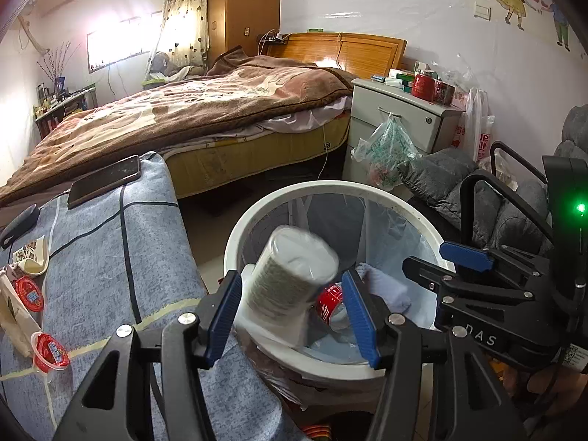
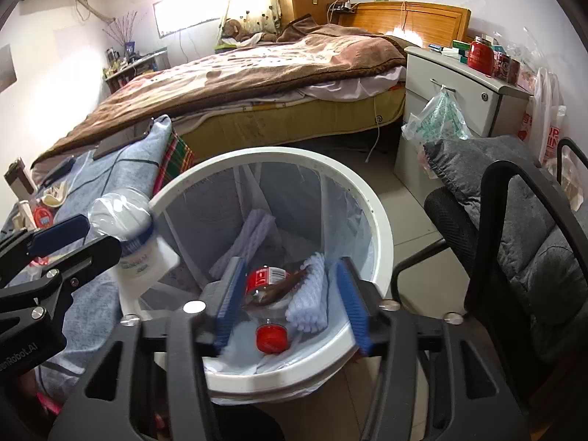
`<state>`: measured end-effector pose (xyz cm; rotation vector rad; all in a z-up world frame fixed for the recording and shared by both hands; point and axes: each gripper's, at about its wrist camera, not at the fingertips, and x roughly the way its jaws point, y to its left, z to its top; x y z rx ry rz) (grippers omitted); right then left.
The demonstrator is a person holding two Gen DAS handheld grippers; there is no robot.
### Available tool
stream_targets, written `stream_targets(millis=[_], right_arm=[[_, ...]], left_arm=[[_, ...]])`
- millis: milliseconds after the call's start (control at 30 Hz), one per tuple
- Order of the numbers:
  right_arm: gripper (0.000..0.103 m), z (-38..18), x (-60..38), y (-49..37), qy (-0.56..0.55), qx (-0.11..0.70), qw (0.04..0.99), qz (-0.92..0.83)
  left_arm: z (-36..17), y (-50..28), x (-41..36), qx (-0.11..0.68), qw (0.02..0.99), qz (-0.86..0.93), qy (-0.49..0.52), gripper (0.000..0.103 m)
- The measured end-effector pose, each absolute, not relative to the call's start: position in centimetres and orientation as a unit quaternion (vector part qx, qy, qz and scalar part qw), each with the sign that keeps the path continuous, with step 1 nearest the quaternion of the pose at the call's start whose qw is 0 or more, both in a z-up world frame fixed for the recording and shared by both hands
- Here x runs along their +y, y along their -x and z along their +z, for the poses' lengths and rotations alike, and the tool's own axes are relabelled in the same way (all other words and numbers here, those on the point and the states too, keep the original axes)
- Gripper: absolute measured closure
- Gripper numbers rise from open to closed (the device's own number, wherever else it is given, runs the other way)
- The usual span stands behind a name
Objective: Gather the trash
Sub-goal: 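Open both grippers to drop the chocolate bar and cup into the bin, then move the right gripper to the red plastic cup while the left approaches the beige paper bag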
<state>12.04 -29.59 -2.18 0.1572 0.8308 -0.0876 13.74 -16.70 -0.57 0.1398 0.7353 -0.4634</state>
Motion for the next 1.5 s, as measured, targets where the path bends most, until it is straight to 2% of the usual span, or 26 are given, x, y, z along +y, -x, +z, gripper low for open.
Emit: stream_targets(millis=[700, 1500], right_arm=[[0.048, -0.4, -27.8, -10.8, -0.083, 0.372, 0.923, -0.050], [0.048, 0.9, -21.6, -10.5, -0.061, 0.350, 0.935, 0.000]], left_arm=[[1.2, -12.0, -12.7, 0.335, 0.919, -0.204, -0.041, 0.040], [2.2, -9.8, -3.8, 0.311, 0.940, -0.136, -0.006, 0.038]])
